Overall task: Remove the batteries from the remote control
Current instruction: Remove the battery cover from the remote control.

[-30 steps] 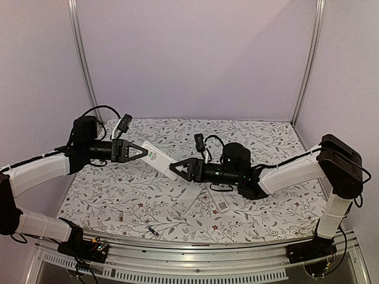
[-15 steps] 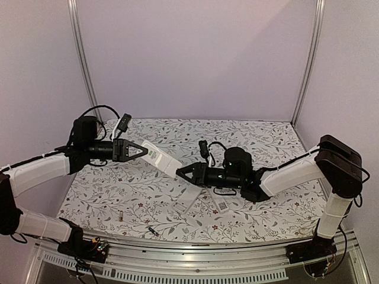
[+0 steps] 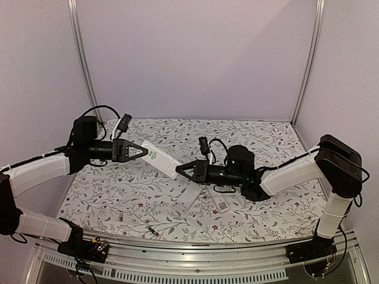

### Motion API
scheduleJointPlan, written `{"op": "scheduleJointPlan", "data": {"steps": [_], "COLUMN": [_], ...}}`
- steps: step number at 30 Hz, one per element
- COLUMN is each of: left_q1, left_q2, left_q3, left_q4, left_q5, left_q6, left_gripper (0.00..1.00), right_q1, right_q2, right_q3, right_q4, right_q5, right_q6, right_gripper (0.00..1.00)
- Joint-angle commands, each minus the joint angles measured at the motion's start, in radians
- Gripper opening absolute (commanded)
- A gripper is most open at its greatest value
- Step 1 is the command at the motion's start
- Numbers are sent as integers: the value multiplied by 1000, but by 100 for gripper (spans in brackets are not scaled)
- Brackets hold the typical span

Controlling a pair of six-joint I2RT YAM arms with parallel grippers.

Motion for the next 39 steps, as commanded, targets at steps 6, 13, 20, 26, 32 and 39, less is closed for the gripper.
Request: {"op": "scheduleJointPlan", "data": {"steps": [6,13,20,26,32,39], "left_q1": [-12,-12,-10,-11,-11,-14], "left_q2": [3,6,5,9,14,20], "left_q3": [12,22,25,25,20,19], "left_q4": [-11,-47,-59,-56,-38,-35], "left_q5": [-6,-53,-79,-63,-30,-20], "left_q6": [20,36,42,41,31,28], "left_gripper": [0,0,0,0,0,0], "right_q1": [-9,-6,3,6,6,6], "right_q2": [4,-4,-8,-2,20,36], "right_q3": [-12,-22,-29,-19,3,22], "right_q4": [44,44,45,48,48,48], "right_q5": [-28,-27,-18,-20,-32,-42], "right_q6": [-8,-6,1,-4,-6,-9], "right_gripper": [21,19,17,15,15,15]}}
